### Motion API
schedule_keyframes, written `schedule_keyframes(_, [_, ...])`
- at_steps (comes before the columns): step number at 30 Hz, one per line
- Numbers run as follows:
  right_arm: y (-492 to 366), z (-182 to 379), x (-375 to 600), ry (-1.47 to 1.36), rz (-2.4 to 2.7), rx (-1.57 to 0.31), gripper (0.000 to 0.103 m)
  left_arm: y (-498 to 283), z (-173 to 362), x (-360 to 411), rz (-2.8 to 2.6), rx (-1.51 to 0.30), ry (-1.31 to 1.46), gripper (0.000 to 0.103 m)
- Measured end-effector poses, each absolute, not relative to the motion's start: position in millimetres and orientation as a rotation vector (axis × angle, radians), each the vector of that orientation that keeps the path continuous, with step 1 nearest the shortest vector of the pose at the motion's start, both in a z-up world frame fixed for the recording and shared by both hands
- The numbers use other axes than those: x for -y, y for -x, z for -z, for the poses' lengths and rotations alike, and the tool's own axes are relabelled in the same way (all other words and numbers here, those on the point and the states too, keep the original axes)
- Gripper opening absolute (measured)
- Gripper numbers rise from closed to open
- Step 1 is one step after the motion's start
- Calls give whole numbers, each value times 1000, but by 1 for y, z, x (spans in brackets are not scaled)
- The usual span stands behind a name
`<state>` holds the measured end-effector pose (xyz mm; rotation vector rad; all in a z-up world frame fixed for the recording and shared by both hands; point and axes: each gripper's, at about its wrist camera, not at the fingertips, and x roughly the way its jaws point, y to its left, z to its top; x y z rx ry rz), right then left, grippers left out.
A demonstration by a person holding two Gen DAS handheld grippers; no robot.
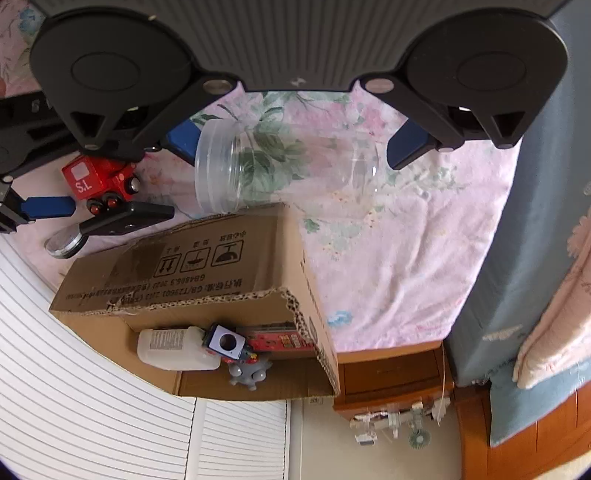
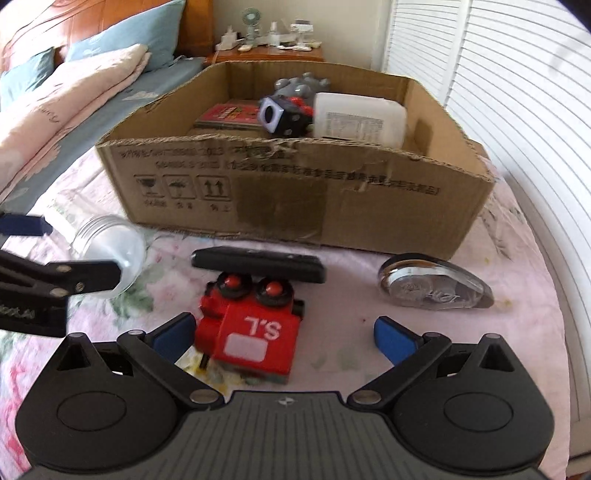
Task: Organize rigid objects
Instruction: 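Move right tool to red S.L robot while left tool reaches clear plastic cup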
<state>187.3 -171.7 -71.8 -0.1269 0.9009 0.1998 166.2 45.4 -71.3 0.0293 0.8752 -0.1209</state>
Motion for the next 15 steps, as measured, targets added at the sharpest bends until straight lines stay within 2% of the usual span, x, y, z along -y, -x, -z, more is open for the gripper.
schedule_keyframes(15, [-177, 74, 206, 85, -124, -847, 103, -170, 77, -31, 132, -862, -77, 101])
